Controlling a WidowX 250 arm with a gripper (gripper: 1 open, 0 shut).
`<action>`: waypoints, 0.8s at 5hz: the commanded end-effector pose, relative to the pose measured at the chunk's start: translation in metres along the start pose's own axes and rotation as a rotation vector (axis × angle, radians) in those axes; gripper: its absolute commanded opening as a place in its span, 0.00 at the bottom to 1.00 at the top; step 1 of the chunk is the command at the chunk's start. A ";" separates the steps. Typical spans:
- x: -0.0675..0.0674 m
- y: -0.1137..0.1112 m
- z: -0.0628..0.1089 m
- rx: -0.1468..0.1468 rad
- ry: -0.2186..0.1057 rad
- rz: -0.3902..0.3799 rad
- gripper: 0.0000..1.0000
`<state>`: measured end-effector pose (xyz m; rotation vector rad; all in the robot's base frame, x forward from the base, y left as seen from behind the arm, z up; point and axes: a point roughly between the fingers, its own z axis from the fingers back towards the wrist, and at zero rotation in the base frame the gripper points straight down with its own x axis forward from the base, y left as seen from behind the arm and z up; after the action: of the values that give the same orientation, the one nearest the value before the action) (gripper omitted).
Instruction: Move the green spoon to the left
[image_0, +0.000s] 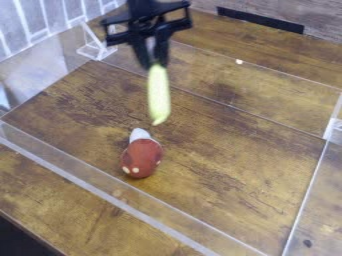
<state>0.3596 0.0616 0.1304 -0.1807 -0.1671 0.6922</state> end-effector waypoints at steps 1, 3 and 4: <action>0.010 0.037 0.025 -0.025 -0.107 0.014 0.00; 0.021 0.052 0.038 -0.002 -0.133 0.043 0.00; 0.024 0.059 0.039 0.016 -0.141 0.052 0.00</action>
<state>0.3316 0.1157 0.1207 -0.1305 -0.1754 0.7505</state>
